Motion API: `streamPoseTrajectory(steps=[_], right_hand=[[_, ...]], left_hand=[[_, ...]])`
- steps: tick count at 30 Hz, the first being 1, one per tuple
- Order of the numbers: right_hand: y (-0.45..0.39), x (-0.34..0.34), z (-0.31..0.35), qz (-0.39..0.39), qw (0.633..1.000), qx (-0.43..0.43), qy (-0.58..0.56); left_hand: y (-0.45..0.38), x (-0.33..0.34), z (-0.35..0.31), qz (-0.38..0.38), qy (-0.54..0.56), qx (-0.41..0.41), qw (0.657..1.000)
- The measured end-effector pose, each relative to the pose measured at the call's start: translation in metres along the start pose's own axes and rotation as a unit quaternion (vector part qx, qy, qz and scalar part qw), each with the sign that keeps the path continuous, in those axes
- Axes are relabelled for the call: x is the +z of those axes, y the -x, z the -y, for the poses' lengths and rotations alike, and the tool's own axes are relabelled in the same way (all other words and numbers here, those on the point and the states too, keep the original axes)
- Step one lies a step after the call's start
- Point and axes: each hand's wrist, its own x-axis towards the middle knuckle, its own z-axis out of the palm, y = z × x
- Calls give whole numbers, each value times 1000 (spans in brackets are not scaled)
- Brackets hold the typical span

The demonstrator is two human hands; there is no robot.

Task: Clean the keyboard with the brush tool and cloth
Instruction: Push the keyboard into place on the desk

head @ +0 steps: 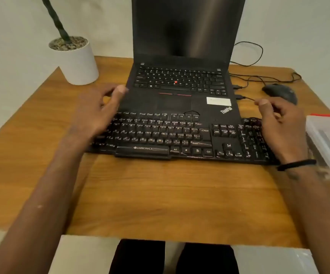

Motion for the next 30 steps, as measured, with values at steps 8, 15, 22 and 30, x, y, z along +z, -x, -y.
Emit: streamPoseTrajectory(steps=[8,15,22,30], right_hand=[[46,-10,-7,-19,994,111,3],[61,-6,-12,0,995,96,28],[71,-13,-7,12,995,92,25],[97,-23,-2,6,995,99,-11]], left_hand=[[69,11,36,-141,113,-118,976],[72,12,38,-113,67,-85,988],[77,6,31,-94,52,-105,989],[107,-6,20,-108,64,-106,986]])
